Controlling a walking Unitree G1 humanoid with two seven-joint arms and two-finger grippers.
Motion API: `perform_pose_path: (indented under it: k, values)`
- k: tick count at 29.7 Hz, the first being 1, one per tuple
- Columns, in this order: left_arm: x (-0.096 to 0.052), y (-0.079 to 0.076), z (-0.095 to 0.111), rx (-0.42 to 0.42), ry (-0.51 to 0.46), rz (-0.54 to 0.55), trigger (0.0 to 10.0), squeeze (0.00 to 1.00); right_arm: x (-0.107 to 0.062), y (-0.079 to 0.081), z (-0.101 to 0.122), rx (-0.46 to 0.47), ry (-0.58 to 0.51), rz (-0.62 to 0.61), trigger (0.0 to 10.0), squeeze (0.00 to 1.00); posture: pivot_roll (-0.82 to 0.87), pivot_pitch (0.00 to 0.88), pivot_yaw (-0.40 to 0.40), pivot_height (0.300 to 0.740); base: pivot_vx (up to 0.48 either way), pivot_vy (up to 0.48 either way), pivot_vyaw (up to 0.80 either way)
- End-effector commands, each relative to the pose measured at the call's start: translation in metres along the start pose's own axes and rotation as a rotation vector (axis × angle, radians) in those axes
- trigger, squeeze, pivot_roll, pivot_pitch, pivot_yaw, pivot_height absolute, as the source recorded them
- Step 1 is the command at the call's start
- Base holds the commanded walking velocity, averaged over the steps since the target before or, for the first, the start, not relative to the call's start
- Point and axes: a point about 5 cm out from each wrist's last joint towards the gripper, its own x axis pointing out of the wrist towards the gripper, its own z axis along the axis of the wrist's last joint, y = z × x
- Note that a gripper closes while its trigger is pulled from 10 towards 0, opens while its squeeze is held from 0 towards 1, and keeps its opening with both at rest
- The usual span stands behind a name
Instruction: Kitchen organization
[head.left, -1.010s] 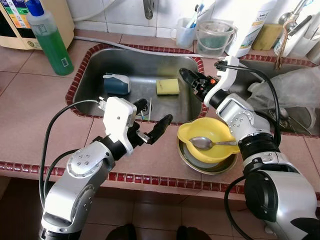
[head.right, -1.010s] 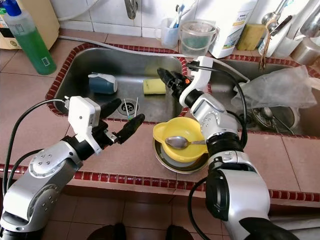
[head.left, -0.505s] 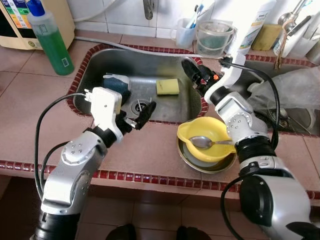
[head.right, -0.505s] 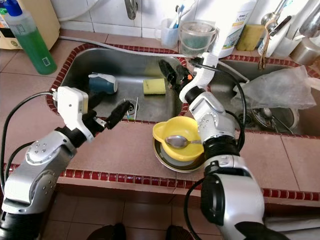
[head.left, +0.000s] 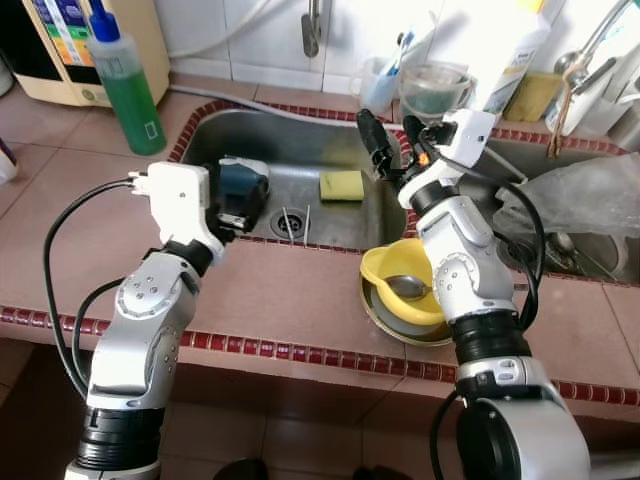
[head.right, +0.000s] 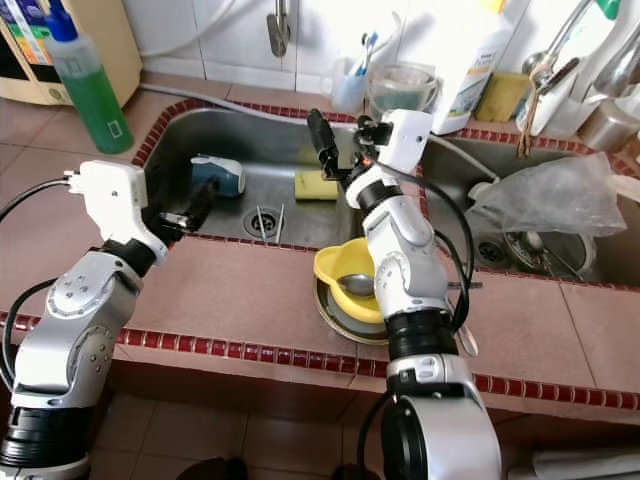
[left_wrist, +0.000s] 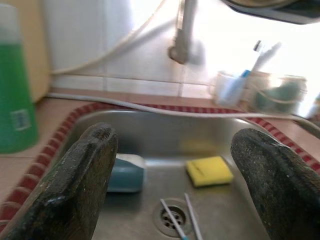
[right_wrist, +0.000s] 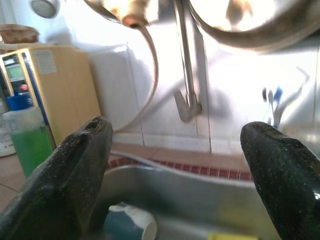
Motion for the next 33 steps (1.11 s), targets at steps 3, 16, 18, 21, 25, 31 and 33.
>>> perform_pose_path:
  k: [3, 16, 18, 21, 25, 31, 33]
  values:
    - [0.003, 0.001, -0.004, 0.004, -0.009, 0.029, 10.0, 0.0, -0.008, 0.003, 0.003, -0.081, -0.033, -0.012, 10.0, 0.0, -0.03, 0.0, -0.029, 0.74, 0.0, 0.0, 0.0]
    - [0.006, -0.009, -0.021, -0.024, 0.0, 0.011, 10.0, 0.0, -0.034, 0.003, -0.017, -0.274, 0.006, -0.077, 10.0, 0.0, -0.06, 0.0, -0.01, 0.74, 0.0, 0.0, 0.0]
    - [0.006, -0.009, -0.022, -0.031, -0.004, 0.005, 10.0, 0.0, -0.034, 0.003, -0.017, -0.274, 0.004, -0.081, 10.0, 0.0, -0.06, 0.0, -0.009, 0.74, 0.0, 0.0, 0.0]
    - [0.007, -0.006, -0.021, 0.009, -0.013, 0.006, 10.0, 0.0, -0.032, 0.004, -0.017, -0.278, -0.001, -0.087, 10.0, 0.0, -0.06, 0.0, -0.006, 0.74, 0.0, 0.0, 0.0]
    - [0.007, -0.001, -0.02, 0.006, -0.024, 0.009, 10.0, 0.0, -0.032, 0.004, -0.018, -0.291, -0.002, -0.092, 10.0, 0.0, -0.05, 0.0, -0.008, 0.74, 0.0, 0.0, 0.0]
    - [0.007, 0.002, -0.017, 0.025, -0.049, 0.016, 10.0, 0.0, -0.03, 0.007, -0.018, -0.292, -0.005, -0.081, 10.0, 0.0, -0.04, 0.0, -0.014, 0.74, 0.0, 0.0, 0.0]
    - [0.007, 0.002, -0.017, 0.042, -0.053, 0.014, 10.0, 0.0, -0.029, 0.008, -0.018, -0.293, -0.006, -0.077, 10.0, 0.0, -0.04, 0.0, -0.015, 0.74, 0.0, 0.0, 0.0]
